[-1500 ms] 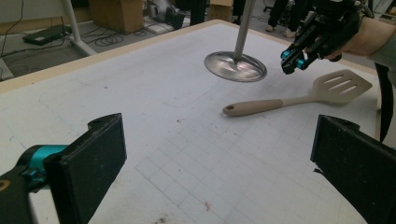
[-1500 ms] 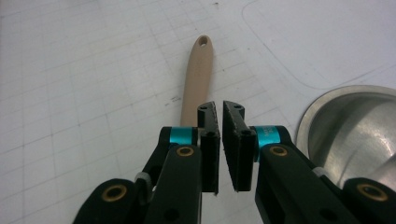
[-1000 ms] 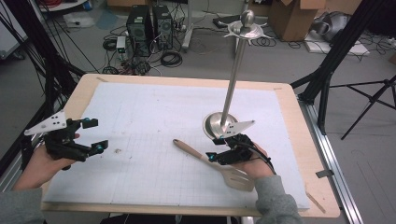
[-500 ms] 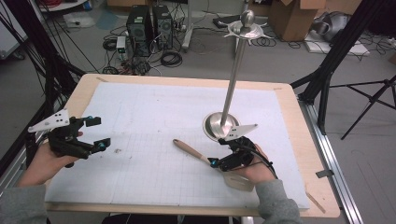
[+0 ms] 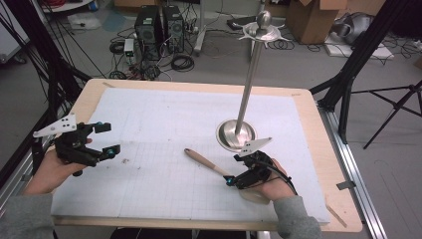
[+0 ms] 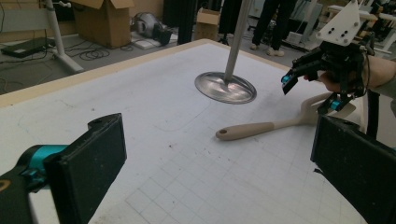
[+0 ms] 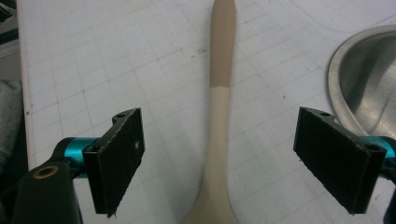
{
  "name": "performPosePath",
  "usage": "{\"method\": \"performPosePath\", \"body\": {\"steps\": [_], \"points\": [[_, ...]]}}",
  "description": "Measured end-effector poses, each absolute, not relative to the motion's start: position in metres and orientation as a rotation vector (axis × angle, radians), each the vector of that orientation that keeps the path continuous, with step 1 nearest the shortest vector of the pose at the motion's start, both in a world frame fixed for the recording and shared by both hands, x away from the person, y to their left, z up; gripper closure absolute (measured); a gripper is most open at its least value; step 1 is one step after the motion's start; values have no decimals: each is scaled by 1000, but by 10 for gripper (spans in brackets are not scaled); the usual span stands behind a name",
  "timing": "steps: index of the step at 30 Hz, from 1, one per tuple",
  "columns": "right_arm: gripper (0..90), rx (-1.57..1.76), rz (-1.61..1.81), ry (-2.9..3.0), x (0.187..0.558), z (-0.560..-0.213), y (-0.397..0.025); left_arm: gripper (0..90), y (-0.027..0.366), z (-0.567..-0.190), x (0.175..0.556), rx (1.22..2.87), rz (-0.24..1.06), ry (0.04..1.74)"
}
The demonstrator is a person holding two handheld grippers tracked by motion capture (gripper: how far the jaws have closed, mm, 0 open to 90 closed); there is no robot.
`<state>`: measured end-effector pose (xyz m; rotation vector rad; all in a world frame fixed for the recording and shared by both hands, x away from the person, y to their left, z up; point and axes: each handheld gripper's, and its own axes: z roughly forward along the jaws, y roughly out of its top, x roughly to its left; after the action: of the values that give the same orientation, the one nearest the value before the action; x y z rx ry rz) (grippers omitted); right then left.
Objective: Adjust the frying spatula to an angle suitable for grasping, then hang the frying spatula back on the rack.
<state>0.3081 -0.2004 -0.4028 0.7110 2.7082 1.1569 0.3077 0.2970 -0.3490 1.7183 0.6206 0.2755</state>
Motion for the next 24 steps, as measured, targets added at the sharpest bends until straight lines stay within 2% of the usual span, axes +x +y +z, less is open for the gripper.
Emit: {"method": "performPosePath", "body": {"steps": [15, 24], "points": [[164, 731, 1092, 2748, 311, -409, -198, 39, 295, -349, 308, 1726, 274, 620], [211, 743, 1044, 2780, 313, -412, -196, 39, 294, -352, 309, 1734, 268, 628]]}}
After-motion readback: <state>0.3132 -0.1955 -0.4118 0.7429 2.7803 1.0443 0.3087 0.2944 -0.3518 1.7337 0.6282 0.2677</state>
